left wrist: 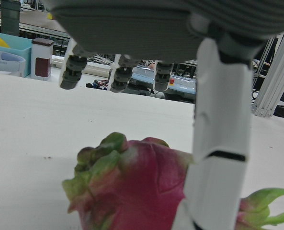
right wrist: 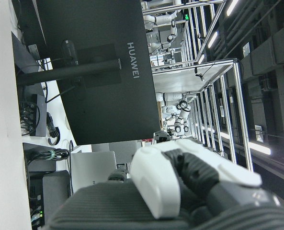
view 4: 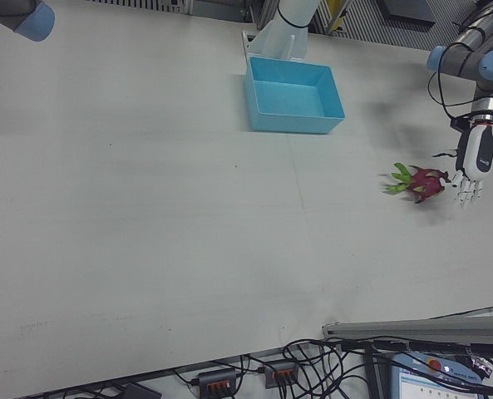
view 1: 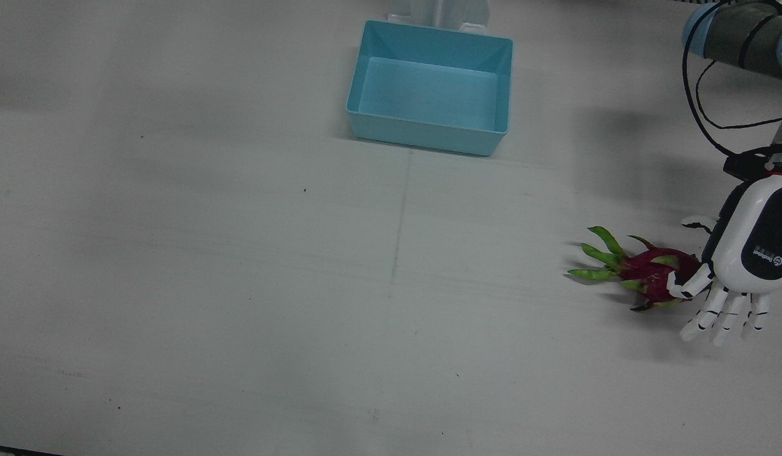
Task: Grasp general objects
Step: 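Move the left hand down over the pink dragon fruit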
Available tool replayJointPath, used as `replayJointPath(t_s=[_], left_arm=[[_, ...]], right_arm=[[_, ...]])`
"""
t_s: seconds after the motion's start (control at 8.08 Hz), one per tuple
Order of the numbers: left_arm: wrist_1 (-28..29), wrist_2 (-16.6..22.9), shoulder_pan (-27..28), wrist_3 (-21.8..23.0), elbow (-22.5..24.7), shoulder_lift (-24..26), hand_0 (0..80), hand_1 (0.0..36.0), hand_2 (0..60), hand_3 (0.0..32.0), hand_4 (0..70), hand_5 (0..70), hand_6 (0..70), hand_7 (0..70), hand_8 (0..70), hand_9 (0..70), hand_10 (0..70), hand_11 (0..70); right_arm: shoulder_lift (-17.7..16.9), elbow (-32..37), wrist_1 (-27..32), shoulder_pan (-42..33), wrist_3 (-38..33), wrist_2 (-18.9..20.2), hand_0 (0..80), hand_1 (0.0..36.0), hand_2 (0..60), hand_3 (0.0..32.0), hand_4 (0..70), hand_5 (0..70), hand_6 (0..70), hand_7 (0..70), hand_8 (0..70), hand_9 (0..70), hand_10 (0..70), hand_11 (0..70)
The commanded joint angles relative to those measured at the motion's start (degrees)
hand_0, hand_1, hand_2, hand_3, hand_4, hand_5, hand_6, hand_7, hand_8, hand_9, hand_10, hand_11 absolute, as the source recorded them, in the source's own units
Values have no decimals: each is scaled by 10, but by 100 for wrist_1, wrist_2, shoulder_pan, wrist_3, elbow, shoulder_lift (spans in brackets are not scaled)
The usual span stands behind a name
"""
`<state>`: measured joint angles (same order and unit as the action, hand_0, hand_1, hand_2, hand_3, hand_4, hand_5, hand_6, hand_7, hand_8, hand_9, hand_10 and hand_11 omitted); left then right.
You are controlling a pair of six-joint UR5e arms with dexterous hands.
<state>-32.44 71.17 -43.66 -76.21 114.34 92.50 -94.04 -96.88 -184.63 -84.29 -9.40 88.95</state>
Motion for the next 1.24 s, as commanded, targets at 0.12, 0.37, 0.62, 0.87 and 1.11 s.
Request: replayJointPath(t_s=[0.12,0.37,0.62,0.87,1.11], left_arm=[[150,-401,235,106,-394,5,627,360,600,314,0,700,0,164,168,65,87,163],[168,-411,253,106,-439,23,613,360,600,298,0,700,0,158,170,68,93,171],[203,-411,288,106,-639,215,624,360,600,270,0,700,0,170,177,79,95,174],[238,-420,297,106,-790,269,642,360,600,262,0,700,0,187,176,80,93,172],[291,-437,375,106,-895,269,639,360,600,260,0,700,1,188,177,82,95,174]], right_arm=[[0,2,6,0,0,0,0,0,0,0,0,0,0,0,0,0,0,0],[0,2,6,0,0,0,0,0,0,0,0,0,0,0,0,0,0,0],[0,2,6,0,0,0,0,0,0,0,0,0,0,0,0,0,0,0],[0,2,-3,0,0,0,0,0,0,0,0,0,0,0,0,0,0,0],[0,2,6,0,0,0,0,0,0,0,0,0,0,0,0,0,0,0]])
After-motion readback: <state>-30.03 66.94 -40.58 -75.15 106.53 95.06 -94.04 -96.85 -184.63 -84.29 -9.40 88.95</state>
